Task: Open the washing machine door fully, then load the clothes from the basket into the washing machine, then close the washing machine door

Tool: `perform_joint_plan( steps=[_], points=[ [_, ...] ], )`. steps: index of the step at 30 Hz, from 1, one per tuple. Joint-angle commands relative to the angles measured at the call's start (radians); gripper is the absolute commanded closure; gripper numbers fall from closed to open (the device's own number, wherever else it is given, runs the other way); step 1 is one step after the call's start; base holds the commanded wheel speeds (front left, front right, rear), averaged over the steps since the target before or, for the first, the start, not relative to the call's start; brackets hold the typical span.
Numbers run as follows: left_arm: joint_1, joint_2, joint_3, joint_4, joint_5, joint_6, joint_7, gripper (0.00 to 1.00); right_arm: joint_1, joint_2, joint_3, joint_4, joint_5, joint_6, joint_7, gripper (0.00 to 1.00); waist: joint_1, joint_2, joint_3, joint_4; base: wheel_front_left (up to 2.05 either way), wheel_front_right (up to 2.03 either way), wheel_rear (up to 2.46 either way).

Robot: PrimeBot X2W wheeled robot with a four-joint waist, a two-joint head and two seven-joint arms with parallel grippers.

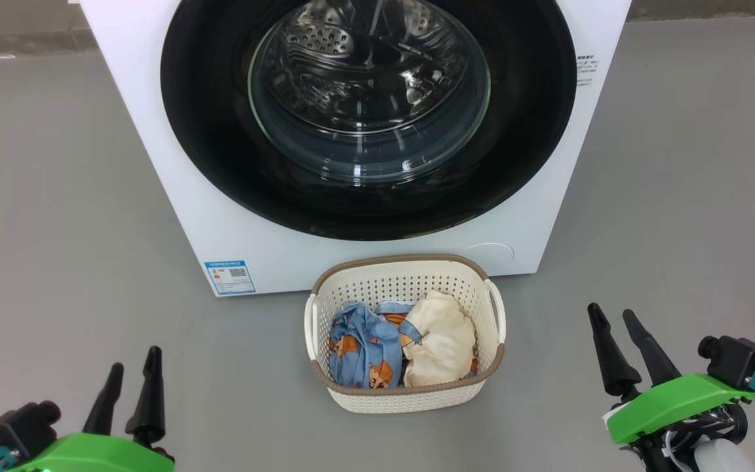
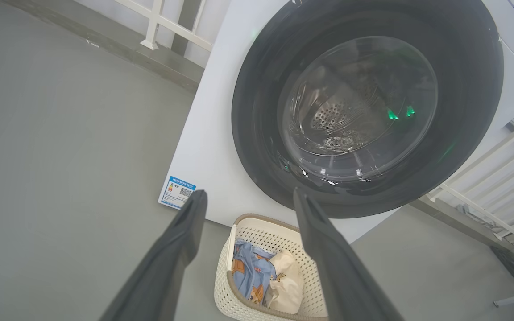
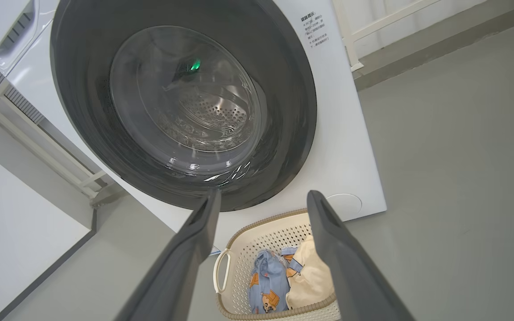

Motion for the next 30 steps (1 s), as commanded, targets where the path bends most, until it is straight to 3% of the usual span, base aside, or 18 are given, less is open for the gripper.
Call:
perform_joint_plan(
  steps=[1,30],
  points=[
    [-0.052,0.028,0.026,-0.031,0.025,-0.002,-0.014,0.0,-0.045,-0.013,0.021,-0.021,-0.032,0.001,-0.014,0.0,-0.0001,-0.0001,0.001,0.0,0.0,0.0,0.0],
    [-0.069,0.056,0.042,-0.046,0.344,-0.003,-0.099,0.0,-0.106,-0.049,0.068,-0.021,-0.376,0.002,-0.099,0.0,-0.0001,-0.0001,0.0,-0.01,0.0,0.0,0.0]
  ],
)
